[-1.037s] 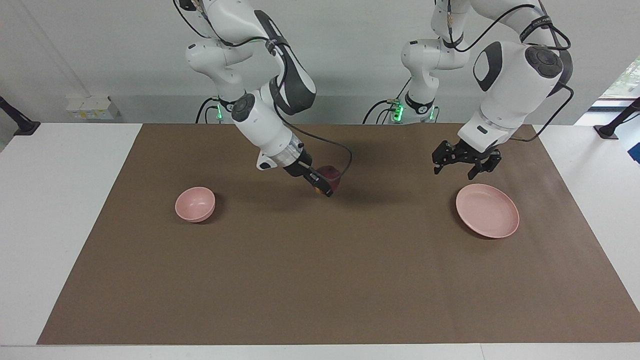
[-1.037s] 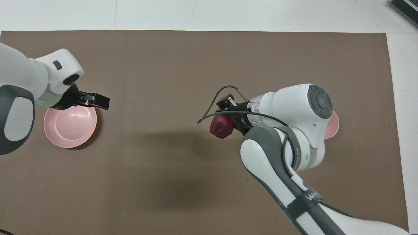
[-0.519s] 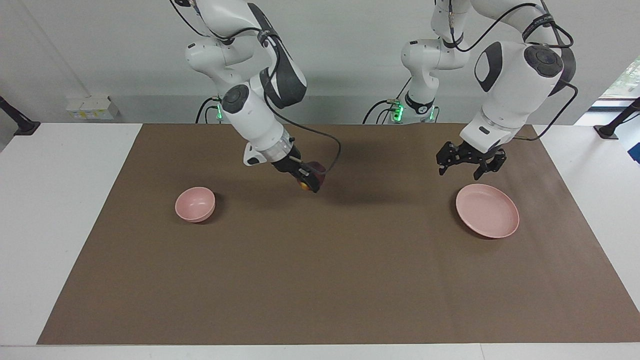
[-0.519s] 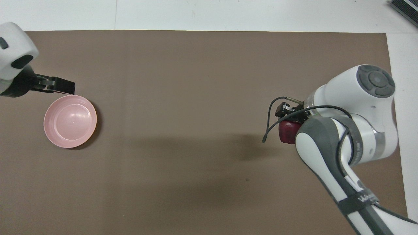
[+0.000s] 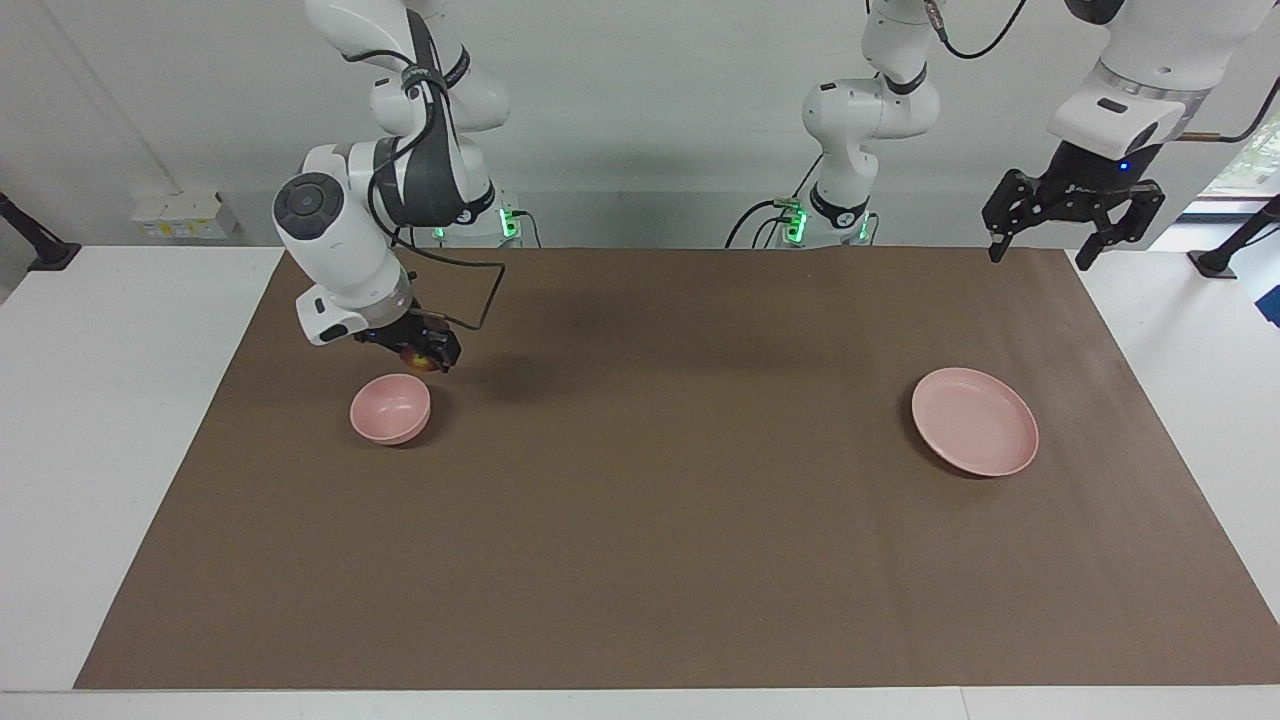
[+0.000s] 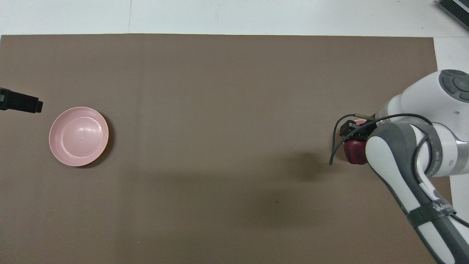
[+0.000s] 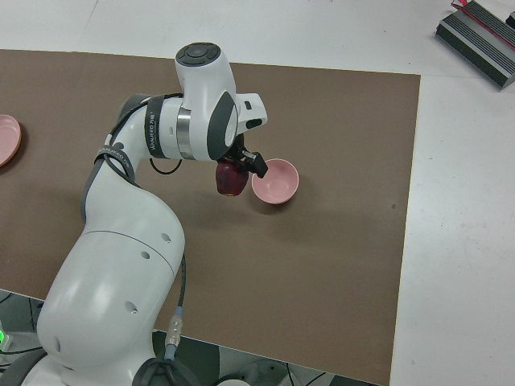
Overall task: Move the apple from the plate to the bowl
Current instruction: 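Carry the apple to the pink cup while the left gripper withdraws, then lower the apple into the small pink cup with the right gripper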
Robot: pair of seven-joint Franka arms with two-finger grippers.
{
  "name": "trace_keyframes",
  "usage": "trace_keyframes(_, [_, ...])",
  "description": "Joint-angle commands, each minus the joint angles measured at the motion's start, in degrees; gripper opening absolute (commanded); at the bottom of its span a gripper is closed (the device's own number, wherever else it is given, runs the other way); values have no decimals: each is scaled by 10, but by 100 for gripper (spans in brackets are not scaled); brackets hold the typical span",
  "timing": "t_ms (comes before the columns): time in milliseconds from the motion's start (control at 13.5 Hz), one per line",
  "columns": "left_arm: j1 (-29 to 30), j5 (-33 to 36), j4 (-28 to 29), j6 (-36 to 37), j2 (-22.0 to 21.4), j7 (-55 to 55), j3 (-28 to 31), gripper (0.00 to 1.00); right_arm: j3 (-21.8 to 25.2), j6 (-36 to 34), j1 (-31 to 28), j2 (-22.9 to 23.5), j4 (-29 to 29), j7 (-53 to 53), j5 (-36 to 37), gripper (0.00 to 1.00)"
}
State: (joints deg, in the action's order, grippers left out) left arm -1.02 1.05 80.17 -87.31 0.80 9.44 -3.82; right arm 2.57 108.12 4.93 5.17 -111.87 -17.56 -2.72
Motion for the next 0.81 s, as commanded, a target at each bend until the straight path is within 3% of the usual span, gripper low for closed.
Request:
trace_keyframes(0, [2,6,18,15,-28,13,1,100,-6,1,-24,-17,-19,32,19,0])
trace_keyframes(741, [4,4,36,48,-42,-41,6,100,-7,37,-56,21,-17,121,52,0])
